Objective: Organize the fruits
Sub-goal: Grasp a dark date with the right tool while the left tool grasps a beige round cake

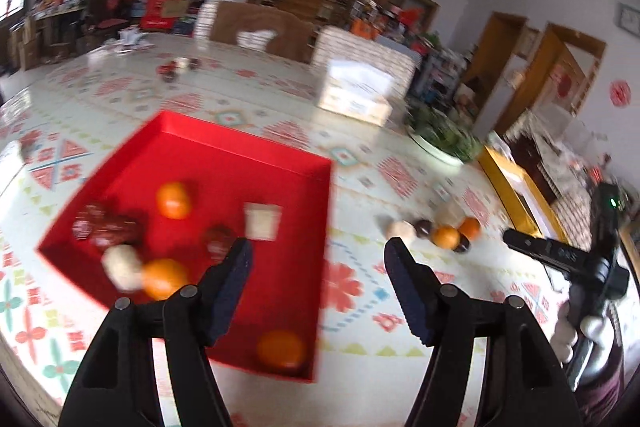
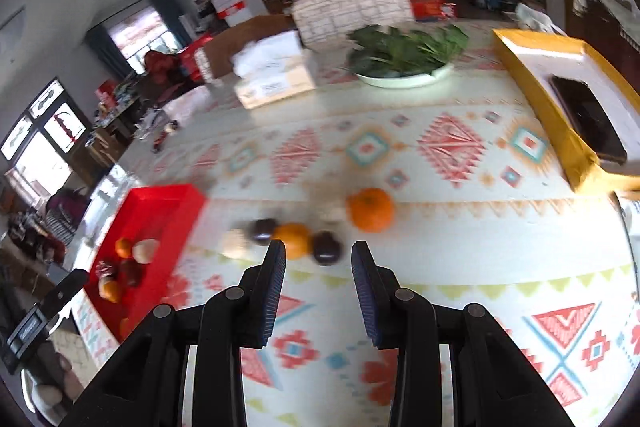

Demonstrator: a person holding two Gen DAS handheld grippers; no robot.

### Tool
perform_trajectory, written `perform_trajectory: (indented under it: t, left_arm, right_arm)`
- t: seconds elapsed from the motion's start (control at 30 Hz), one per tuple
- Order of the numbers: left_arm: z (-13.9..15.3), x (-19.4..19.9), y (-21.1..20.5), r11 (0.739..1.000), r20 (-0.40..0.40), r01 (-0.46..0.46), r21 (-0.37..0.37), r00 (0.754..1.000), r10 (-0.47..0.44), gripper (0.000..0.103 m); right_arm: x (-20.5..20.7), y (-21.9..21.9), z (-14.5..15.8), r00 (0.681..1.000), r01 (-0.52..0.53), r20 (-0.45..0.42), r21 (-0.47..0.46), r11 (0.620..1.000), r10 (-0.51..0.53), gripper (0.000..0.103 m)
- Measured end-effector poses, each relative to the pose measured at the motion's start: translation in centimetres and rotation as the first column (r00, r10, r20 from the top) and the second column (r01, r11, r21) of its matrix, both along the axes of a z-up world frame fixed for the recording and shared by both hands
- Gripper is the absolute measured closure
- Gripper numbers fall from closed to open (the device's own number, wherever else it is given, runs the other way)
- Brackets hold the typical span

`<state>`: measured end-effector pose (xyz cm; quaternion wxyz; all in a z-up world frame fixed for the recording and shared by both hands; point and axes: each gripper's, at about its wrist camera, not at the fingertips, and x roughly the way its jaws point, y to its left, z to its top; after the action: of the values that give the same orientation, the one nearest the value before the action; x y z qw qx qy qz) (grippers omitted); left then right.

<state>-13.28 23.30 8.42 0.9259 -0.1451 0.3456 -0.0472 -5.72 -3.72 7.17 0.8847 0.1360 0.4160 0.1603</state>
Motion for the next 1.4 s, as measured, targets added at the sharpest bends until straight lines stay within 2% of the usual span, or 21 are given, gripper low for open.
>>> perform_trajectory:
  t: [0.17, 0.33, 0.47, 0.67, 0.77, 1.13, 1.17, 1.23, 1.27, 1.33, 1.4]
  left_arm:
    - [-0.7, 1.3, -3.4, 0.997, -0.030, 0.060, 0.048, 0.998, -0.058, 0.035]
    - [-1.7, 3.1, -6.4, 0.987, -0.081, 0.112, 0.118, 0.991, -0.103, 0.035]
    - [-2.6, 5.1, -8.3, 0.976, -0.110, 0.145, 0.161, 0.986, -0.128, 0.035]
    - [-4.2, 8.5, -10.7, 0.964, -0.158, 0.189, 0.185, 0.974, -0.161, 0.035]
    - [-5.0, 9.9, -11.7, 0.959, -0.179, 0.204, 0.198, 0.969, -0.169, 0.035]
    - [-7.1, 12.7, -13.0, 0.951, -0.211, 0.212, 0.226, 0.963, -0.164, 0.036]
    - [-7.1, 12.7, -13.1, 0.950, -0.207, 0.214, 0.229, 0.964, -0.167, 0.040]
    - [-6.9, 12.5, -13.3, 0.948, -0.197, 0.229, 0.219, 0.962, -0.187, 0.056]
    - [-6.8, 12.5, -13.4, 0.947, -0.194, 0.237, 0.217, 0.961, -0.196, 0.069]
    - [-6.6, 12.2, -13.8, 0.941, -0.184, 0.238, 0.241, 0.963, -0.196, 0.071]
    - [-6.5, 12.1, -13.7, 0.944, -0.180, 0.233, 0.232, 0.964, -0.194, 0.071]
  right_arm:
    - [1.2, 1.3, -2.0, 0.999, -0.046, -0.021, -0.040, 0.998, 0.045, 0.065]
    - [2.6, 4.3, -3.7, 0.993, -0.114, 0.000, -0.224, 0.968, 0.117, 0.065]
    - [3.1, 4.9, -4.7, 0.990, -0.132, 0.011, -0.293, 0.947, 0.142, 0.065]
    - [4.1, 4.7, -5.1, 0.987, -0.150, 0.014, -0.270, 0.951, 0.160, 0.066]
    - [4.2, 4.5, -5.1, 0.984, -0.171, 0.014, -0.237, 0.957, 0.179, 0.075]
    - [3.7, 3.0, -4.6, 0.986, -0.160, 0.010, -0.176, 0.971, 0.164, 0.076]
    - [3.7, 2.8, -4.5, 0.987, -0.155, 0.013, -0.170, 0.973, 0.159, 0.076]
    - [3.7, 2.4, -4.3, 0.989, -0.142, 0.020, -0.151, 0.978, 0.147, 0.076]
    - [3.7, 2.2, -4.2, 0.990, -0.137, 0.022, -0.145, 0.980, 0.142, 0.076]
    - [3.7, 1.9, -4.1, 0.991, -0.126, 0.026, -0.135, 0.983, 0.131, 0.076]
    - [3.8, 1.7, -4.1, 0.992, -0.122, 0.025, -0.121, 0.985, 0.125, 0.076]
